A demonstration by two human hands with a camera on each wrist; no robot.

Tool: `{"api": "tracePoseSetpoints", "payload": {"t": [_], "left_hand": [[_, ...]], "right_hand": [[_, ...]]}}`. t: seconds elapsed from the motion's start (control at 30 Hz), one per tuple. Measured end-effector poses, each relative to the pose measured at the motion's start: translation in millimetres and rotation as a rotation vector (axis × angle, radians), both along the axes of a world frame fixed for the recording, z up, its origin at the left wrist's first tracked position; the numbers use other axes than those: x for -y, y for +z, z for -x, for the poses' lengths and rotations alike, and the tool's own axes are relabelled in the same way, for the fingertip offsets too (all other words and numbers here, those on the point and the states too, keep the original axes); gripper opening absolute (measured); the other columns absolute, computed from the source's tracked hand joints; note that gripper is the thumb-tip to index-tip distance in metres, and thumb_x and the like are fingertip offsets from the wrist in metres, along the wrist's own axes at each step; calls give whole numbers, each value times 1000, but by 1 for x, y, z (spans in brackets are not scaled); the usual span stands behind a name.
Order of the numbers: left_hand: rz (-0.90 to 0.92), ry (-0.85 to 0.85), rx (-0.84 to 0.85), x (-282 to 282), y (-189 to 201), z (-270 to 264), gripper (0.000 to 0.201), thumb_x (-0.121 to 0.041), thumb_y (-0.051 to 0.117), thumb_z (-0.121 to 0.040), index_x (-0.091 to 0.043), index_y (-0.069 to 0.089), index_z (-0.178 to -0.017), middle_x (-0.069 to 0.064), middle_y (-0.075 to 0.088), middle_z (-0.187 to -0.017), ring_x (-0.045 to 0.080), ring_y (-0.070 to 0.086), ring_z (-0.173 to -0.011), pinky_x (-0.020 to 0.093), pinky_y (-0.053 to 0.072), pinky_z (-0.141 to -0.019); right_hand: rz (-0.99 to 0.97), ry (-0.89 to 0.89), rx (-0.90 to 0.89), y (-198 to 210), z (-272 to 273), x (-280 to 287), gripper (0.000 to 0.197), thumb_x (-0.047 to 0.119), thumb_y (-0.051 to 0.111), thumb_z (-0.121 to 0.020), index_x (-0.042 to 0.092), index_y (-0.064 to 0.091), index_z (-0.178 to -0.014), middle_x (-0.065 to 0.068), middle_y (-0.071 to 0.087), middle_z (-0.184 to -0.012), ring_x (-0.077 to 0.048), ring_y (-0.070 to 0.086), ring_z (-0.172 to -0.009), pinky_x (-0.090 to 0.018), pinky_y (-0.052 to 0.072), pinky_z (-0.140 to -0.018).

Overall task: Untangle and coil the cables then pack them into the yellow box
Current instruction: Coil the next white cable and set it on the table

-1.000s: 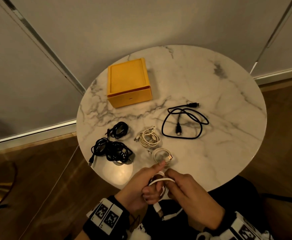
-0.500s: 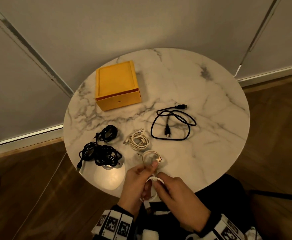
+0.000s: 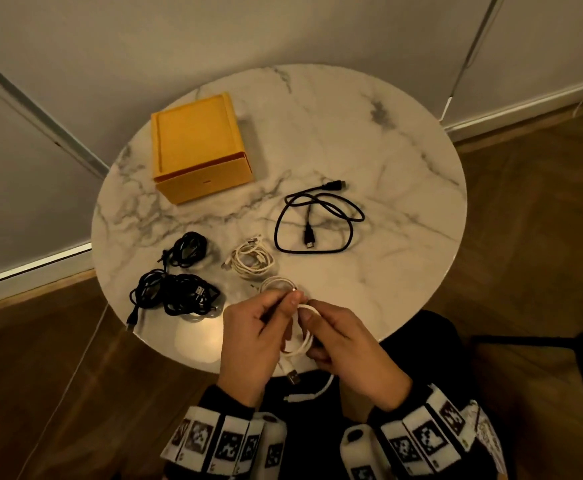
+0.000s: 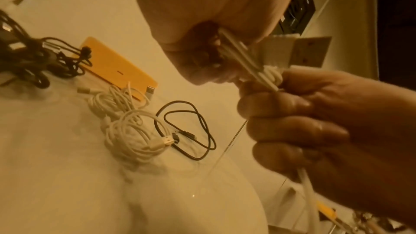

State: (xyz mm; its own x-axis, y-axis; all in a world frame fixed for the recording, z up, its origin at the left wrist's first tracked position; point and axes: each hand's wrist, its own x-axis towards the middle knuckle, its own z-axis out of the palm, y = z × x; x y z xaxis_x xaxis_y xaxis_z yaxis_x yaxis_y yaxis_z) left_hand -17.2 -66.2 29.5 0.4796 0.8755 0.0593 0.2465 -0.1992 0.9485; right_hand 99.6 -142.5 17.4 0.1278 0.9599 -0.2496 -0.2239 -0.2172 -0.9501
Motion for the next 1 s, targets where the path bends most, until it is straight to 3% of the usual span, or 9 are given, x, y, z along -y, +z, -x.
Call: {"api": "tracePoseSetpoints", "payload": {"t": [0.1,0.23,0.33,0.4,0.47,0.57,0.67,0.87,1.0], "left_hand": [[82,-9,20,-4,-1,-3,25,-33,60,-87,-15,71,-73,-5,41,-43,10,36,-40,22,33,-45],[160,37,51,-8,1,0,31,-36,61,-86,-16,66,-64,-3,39,-43,12,34,-39,22,31,-43],[230,93,100,-12,4,2,27,-30,59,-86,-21,70,-63,-1,33,-44,13,29,-41,25,27,-41],[258,104,128,-13,5,3,25,-29,60,-85,-20,73,-65,1,31,-45,13,26,-42,26,26,-41],[274,103,136,-12,6,2,24,-30,61,-83,-19,73,-66,2,30,-45,14,25,-42,26,25,-41],[287,90,141,-9,10,2,24,-30,61,-83,-18,73,-66,3,29,-45,14,25,-41,26,26,-40],[290,123,151,-10,12,2,24,-28,60,-84,-17,74,-67,-1,31,-43,15,27,-41,22,30,-39],[475,92,276,-5,16,-6,28,-29,58,-83,-5,72,-81,0,29,-43,7,26,-36,17,33,-38],[484,21,226,1,18,-16,34,-30,52,-88,-3,72,-80,-1,27,-43,5,24,-36,14,30,-38]], "right_hand": [[30,-14,-102,-2,-3,1,25,15,42,-103,11,53,-80,8,32,-53,-7,27,-44,-17,24,-40],[4,-30,-23,-4,-14,9,15,16,56,-97,4,58,-88,-7,48,-54,-16,42,-42,-24,37,-43],[-46,-83,366,-12,-25,21,5,10,68,-87,15,69,-90,-1,67,-73,-16,64,-63,-34,52,-62],[-81,-109,632,-15,-31,29,10,12,71,-85,21,73,-83,7,65,-81,-8,63,-76,-23,49,-68],[-107,-92,759,-13,-36,33,7,21,71,-87,25,75,-82,9,60,-80,-5,59,-73,-13,40,-65],[-35,-28,924,-16,-44,34,6,28,70,-87,27,76,-85,6,55,-72,-7,52,-62,-23,41,-60],[10,-82,996,-17,-52,31,2,15,75,-82,17,76,-81,2,60,-67,-15,59,-59,-27,44,-59],[97,-373,131,-11,-53,25,6,-11,66,-83,-7,70,-82,-19,73,-72,-23,73,-64,-28,59,-60],[59,-421,-194,-10,-37,15,10,-18,57,-83,-11,64,-86,-19,71,-74,-24,70,-62,-24,55,-55]]}}
